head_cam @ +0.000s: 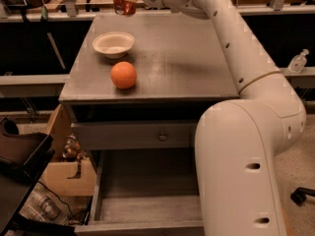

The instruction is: Place coke can into paper bowl

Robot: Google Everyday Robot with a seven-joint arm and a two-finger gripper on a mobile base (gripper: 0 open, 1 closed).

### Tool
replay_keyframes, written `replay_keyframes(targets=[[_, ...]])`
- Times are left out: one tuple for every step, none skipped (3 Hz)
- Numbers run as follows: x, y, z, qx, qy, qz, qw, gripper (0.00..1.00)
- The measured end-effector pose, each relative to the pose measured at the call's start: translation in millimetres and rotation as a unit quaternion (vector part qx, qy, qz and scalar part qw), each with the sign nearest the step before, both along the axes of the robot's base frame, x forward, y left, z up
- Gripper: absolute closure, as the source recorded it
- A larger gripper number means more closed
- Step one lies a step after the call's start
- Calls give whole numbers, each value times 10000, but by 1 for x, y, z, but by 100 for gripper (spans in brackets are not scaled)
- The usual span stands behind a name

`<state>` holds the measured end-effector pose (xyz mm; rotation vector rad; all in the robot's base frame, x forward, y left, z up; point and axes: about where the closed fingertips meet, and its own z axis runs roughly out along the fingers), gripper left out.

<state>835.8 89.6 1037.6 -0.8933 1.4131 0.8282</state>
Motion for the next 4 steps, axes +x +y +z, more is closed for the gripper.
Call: replay_keyframes(targets=[[2,29,-15,25,-42,225,9997,100],[6,42,-39,67,-151,419,9990,100],[9,48,-63,15,-324,563,9979,100],[10,49,-82,-95,-476,634,9968,100]])
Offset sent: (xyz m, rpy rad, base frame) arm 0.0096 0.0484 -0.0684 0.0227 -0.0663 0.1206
